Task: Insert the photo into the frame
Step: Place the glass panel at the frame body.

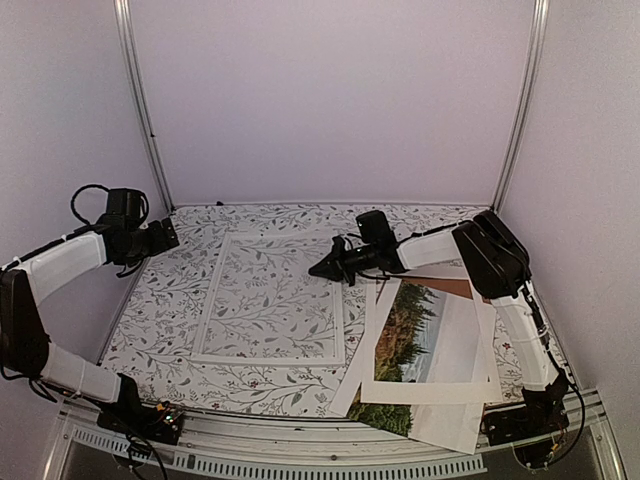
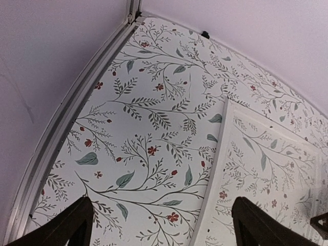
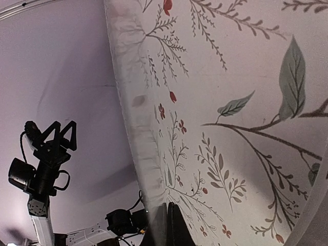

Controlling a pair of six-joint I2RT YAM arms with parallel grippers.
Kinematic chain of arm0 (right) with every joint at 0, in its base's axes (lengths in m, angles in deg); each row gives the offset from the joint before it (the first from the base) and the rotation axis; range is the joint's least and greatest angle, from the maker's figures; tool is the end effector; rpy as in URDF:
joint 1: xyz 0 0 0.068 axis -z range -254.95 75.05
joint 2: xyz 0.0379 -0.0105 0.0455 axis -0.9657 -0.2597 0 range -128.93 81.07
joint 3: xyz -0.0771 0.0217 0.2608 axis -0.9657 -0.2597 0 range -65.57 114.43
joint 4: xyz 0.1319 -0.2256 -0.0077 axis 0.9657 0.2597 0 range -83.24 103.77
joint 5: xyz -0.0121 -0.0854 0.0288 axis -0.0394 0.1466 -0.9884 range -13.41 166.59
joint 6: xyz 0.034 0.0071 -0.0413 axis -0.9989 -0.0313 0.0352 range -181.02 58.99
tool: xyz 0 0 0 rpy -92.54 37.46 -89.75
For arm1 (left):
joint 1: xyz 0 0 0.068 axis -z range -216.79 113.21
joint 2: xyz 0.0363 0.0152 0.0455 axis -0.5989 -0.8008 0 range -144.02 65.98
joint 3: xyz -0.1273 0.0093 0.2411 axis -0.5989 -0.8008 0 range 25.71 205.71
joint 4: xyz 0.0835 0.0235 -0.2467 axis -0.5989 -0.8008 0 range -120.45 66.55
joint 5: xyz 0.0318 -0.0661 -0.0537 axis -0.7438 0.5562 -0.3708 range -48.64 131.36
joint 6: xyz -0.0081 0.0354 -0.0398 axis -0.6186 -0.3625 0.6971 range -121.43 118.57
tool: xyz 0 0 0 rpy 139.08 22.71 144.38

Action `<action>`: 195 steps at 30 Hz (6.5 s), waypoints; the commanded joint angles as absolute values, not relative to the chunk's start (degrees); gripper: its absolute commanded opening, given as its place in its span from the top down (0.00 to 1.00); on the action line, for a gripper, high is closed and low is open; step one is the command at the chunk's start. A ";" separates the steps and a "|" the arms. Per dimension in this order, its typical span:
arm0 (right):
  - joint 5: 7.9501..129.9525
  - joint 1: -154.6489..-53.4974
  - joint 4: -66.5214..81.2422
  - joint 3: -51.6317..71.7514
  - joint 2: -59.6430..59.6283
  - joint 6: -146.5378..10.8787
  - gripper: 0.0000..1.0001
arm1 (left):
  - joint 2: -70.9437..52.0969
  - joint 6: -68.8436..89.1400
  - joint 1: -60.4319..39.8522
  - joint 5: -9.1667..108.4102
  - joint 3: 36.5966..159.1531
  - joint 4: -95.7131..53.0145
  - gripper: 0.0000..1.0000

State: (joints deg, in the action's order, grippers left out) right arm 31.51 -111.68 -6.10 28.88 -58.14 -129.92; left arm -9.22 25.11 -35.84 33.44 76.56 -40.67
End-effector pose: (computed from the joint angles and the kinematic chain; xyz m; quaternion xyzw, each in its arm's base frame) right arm 0.4018 0.3314 0.1036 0.0449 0.8274 0.5599 0.0041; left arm 0.2823 0.0003 0.2499 -0.2292 0.8809 -0.0361 0.4124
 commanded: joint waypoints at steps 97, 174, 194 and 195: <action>32.51 -110.63 9.58 40.58 -61.57 -115.83 1.00 | -11.41 23.38 -33.36 36.71 76.77 -39.96 0.00; 35.18 -110.84 16.72 46.22 -62.32 -111.44 0.64 | -14.17 25.15 -29.86 38.01 76.52 -39.36 0.00; 38.76 -111.42 21.38 48.07 -62.41 -108.20 0.52 | -19.62 31.37 -17.58 53.86 72.59 -21.14 0.00; 38.72 -111.42 21.36 48.05 -62.40 -108.09 0.52 | -20.68 31.50 -16.63 53.92 73.19 -20.95 0.00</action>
State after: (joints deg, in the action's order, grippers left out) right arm 37.74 -110.96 20.70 46.56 -61.73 -109.18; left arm -16.84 29.22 -20.01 50.11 72.42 -27.07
